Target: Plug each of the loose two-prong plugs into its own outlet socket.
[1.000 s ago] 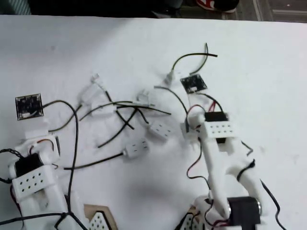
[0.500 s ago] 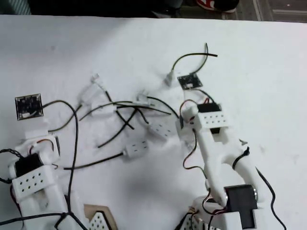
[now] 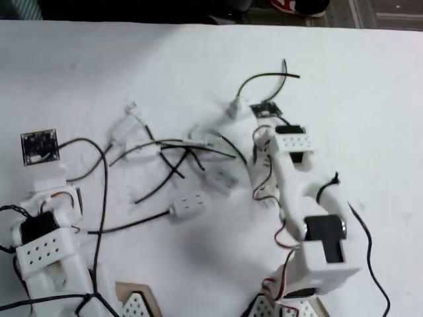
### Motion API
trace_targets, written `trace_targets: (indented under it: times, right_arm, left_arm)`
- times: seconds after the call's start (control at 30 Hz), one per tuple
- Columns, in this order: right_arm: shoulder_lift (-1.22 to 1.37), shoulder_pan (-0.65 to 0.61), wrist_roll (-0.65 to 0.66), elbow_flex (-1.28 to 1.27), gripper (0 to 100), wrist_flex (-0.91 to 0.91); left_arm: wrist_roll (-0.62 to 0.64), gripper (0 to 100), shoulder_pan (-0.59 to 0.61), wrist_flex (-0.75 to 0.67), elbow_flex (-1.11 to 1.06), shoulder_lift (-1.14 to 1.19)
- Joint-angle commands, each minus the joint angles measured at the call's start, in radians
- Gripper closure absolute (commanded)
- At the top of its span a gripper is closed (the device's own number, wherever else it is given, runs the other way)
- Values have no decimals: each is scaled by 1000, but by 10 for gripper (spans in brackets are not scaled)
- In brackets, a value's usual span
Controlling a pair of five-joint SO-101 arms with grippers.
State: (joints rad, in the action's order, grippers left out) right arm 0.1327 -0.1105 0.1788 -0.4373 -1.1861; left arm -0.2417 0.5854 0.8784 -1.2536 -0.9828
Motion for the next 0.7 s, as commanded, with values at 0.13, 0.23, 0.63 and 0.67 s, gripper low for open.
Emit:
trace_targets:
  times: [0.13,0.23,0.63,0.67]
  right_arm:
    - [97,-4,12,144,868,-133]
    - [102,-4,9,164,868,-159]
    - [114,-48,2,242,868,-274]
    - [119,-47,-8,244,868,-274]
  left_arm:
    - [-8,928,-10,-14,8,-12]
    - [-8,928,-10,-14,8,-12]
    - [-8,928,-10,-14,8,-12]
    - [-8,928,-10,-14,8,-12]
